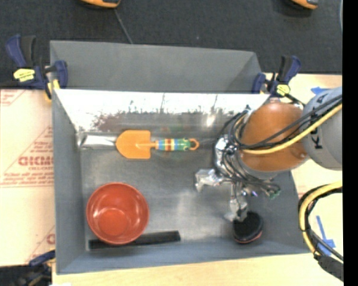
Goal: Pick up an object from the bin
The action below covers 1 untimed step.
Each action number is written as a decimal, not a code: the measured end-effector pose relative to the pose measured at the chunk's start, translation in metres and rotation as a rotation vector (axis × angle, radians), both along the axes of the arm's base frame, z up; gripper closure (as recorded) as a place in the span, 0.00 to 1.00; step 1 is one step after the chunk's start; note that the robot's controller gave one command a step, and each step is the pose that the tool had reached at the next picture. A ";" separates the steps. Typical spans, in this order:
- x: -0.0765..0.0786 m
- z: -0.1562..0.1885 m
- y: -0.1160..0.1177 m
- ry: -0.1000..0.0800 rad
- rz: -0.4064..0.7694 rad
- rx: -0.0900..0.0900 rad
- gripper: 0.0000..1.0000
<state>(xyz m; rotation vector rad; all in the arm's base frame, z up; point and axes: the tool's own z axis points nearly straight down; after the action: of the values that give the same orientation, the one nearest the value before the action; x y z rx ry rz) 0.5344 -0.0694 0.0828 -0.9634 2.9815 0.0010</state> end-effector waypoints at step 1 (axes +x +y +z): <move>-0.001 0.007 -0.014 0.004 -0.196 0.005 0.00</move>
Offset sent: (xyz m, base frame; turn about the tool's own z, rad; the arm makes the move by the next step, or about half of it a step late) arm -0.0554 -0.0497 0.0306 0.1316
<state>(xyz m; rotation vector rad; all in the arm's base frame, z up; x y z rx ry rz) 0.5331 -0.0839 0.0898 -0.6668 3.0635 0.0083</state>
